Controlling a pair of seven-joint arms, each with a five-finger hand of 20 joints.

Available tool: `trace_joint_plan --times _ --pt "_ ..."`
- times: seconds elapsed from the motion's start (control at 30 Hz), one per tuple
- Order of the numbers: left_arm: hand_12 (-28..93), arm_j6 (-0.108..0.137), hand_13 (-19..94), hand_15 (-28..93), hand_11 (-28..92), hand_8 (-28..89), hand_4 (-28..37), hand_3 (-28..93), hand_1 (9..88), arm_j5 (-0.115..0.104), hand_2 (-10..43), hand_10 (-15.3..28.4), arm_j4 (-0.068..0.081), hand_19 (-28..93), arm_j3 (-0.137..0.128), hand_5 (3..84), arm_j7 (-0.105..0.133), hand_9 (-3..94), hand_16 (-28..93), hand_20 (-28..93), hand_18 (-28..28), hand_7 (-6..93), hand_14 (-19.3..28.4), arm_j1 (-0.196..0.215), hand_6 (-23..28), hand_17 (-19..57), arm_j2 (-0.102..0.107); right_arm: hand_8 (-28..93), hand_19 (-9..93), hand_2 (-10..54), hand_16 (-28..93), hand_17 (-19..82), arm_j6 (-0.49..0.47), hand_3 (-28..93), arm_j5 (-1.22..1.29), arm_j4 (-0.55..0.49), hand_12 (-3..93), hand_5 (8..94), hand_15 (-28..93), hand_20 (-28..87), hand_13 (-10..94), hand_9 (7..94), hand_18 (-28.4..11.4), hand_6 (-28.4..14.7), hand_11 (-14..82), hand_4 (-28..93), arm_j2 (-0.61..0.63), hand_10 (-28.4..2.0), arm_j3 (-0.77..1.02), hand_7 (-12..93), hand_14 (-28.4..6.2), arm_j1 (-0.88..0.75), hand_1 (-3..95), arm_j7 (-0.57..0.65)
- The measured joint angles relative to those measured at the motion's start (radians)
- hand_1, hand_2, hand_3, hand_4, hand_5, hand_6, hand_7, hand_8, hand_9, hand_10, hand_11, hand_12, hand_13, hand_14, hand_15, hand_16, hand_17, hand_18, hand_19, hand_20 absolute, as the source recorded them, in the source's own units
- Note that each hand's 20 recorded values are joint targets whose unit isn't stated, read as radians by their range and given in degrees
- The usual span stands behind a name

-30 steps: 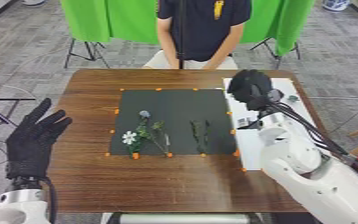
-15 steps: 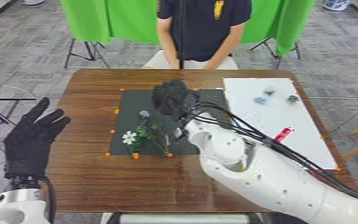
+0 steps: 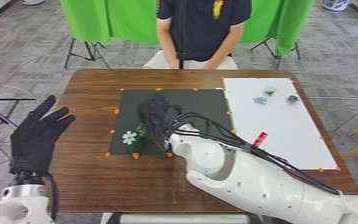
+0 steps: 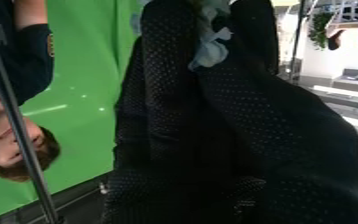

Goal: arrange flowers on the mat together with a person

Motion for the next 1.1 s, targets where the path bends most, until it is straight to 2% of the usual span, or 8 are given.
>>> trace_joint_plan --times 0.17,0.37,0.5,1.1 --pt "11 -0.005 31 51 24 -9 -28.3 76 21.1 0.004 5.1 19.1 0.002 51 0.003 40.3 -0.004 40.8 -8 23 25.2 11.7 27.7 -0.011 6.8 -7.3 -0.001 -2 69 -9.5 31 27 -0.051 68 -0.026 0.002 29.6 74.9 40 19 72 78.2 -12.5 6.4 6.7 -28 -0.022 -7.0 0.026 23 -1.3 -0.028 58.8 -0.014" --pt "11 -0.008 31 51 24 -9 -28.3 77 21.3 0.005 5.1 19.1 0.005 51 0.006 40.4 -0.008 40.8 -8 23 25.2 11.7 27.8 -0.016 6.8 -7.3 -0.002 -4 69 -9.5 29 25 -0.102 69 -0.062 0.002 20.2 70.1 42 20 69 70.3 -13.1 6.5 16.8 -28 -0.033 -8.6 0.046 23 -2.0 -0.054 56.3 -0.037" --pt "11 -0.010 31 51 24 -9 -28.3 77 21.5 0.006 5.1 19.1 0.006 51 0.007 40.4 -0.011 40.8 -8 23 25.2 11.7 27.8 -0.019 6.8 -7.3 -0.003 -5 69 -9.5 28 25 -0.104 69 -0.063 0.002 17.0 67.9 42 20 68 67.0 -13.4 6.7 19.9 -28 -0.035 -9.5 0.043 22 -2.0 -0.055 55.4 -0.037" --pt "11 -0.010 31 51 24 -9 -28.3 77 21.9 0.006 5.0 19.1 0.011 51 0.023 40.6 -0.012 40.9 -8 23 25.2 11.8 27.7 -0.032 7.1 -7.3 0.002 -14 70 -9.5 24 24 -0.086 74 -0.058 0.002 14.1 64.6 47 21 65 59.8 -14.6 6.4 16.0 -28 -0.036 -10.6 0.010 20 -4.3 -0.030 49.2 -0.016"
